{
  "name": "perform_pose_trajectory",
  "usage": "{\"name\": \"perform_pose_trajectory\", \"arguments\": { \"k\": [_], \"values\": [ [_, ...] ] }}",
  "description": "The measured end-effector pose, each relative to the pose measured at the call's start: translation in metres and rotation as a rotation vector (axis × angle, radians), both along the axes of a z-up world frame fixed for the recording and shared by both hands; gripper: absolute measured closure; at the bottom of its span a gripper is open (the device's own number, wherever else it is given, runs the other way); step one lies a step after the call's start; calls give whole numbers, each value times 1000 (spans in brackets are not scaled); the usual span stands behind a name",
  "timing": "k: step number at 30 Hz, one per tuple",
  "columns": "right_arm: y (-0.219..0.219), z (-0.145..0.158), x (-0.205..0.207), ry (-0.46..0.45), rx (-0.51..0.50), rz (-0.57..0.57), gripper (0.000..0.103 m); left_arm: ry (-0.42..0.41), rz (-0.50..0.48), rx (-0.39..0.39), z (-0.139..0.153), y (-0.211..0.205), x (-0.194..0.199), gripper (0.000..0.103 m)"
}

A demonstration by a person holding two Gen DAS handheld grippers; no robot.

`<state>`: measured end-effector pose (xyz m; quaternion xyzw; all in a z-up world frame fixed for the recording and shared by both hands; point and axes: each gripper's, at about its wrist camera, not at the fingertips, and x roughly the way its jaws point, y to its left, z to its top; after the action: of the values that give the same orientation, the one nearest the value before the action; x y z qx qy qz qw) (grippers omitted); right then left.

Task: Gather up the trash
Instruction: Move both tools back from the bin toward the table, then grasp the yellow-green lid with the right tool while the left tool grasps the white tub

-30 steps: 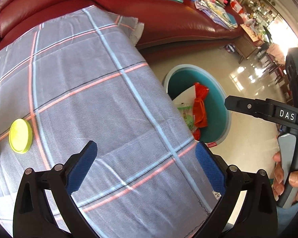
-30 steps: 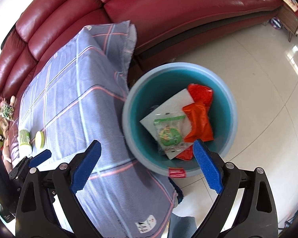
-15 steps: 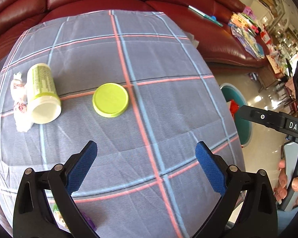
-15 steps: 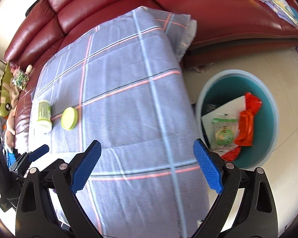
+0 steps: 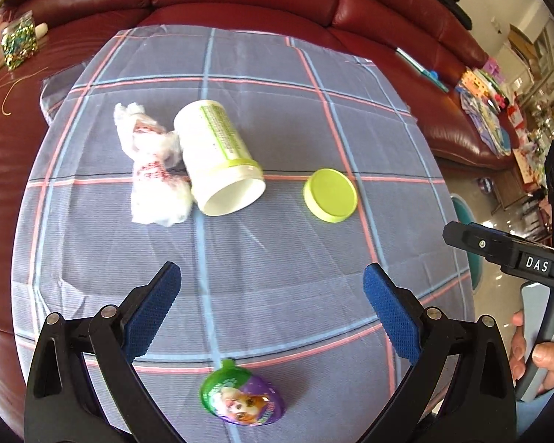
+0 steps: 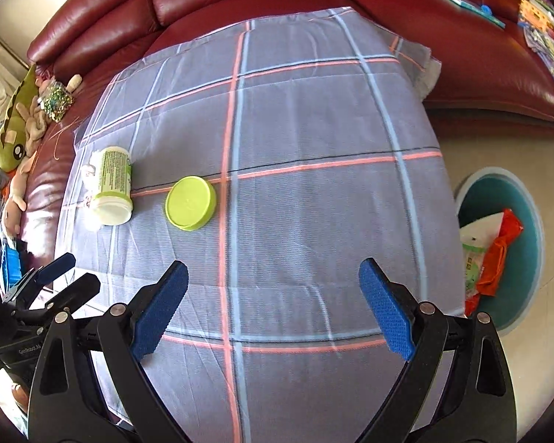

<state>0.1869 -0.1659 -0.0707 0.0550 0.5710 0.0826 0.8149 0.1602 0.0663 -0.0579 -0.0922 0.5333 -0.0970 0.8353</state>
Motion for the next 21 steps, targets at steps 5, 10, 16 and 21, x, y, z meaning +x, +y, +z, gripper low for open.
{"name": "perform_pose_trajectory", "arguments": {
  "k": [5,10,16,21],
  "values": [
    [48,-18,13,-13,-58,86,14,12,84,-21,-7,44,4,4],
    [76,-36,28,-24,-119,124,14,36,148,-46,-16,74,13,4],
    [90,-48,41,-47,-171,139,14,48,168,-55,-22,86,24,4],
    [98,-55,47,-52,-206,160,24,52,153,-45,-23,82,32,4]
  ]
}}
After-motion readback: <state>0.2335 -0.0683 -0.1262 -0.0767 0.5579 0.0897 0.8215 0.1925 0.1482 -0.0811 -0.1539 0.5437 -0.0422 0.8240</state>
